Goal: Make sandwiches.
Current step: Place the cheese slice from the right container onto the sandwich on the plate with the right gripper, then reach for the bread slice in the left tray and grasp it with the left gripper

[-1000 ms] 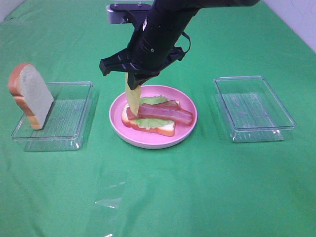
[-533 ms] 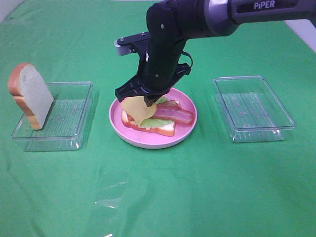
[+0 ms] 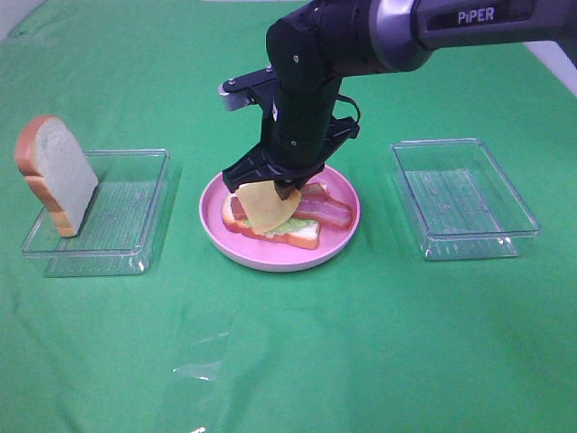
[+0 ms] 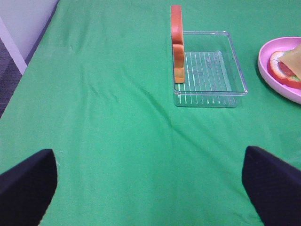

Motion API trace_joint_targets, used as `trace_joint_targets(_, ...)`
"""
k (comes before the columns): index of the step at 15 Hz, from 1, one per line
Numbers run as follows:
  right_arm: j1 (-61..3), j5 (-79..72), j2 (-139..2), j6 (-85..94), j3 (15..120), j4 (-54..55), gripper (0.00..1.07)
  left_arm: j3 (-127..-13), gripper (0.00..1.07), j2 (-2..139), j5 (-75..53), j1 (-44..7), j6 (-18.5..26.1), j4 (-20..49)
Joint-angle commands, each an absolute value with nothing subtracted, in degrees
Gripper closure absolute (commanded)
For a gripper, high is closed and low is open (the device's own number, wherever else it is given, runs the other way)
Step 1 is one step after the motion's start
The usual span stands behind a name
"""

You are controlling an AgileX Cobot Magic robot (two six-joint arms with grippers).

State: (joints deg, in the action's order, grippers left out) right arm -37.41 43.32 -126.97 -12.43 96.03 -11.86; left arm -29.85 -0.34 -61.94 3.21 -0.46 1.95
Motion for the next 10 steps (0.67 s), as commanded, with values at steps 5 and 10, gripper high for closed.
trace_joint_targets(5, -37.5, 52.5, -121.2, -8.8, 98.5, -14.6, 0.09, -29.7, 0.07, -0.5, -61.7, 3.2, -0.3, 2.0)
trace_joint_targets(10, -37.5, 66.7, -114.1, -2.9, 98.5, -15.4, 0.09, -29.7, 0.07, -0.5, -61.7, 3.2, -0.3, 2.0)
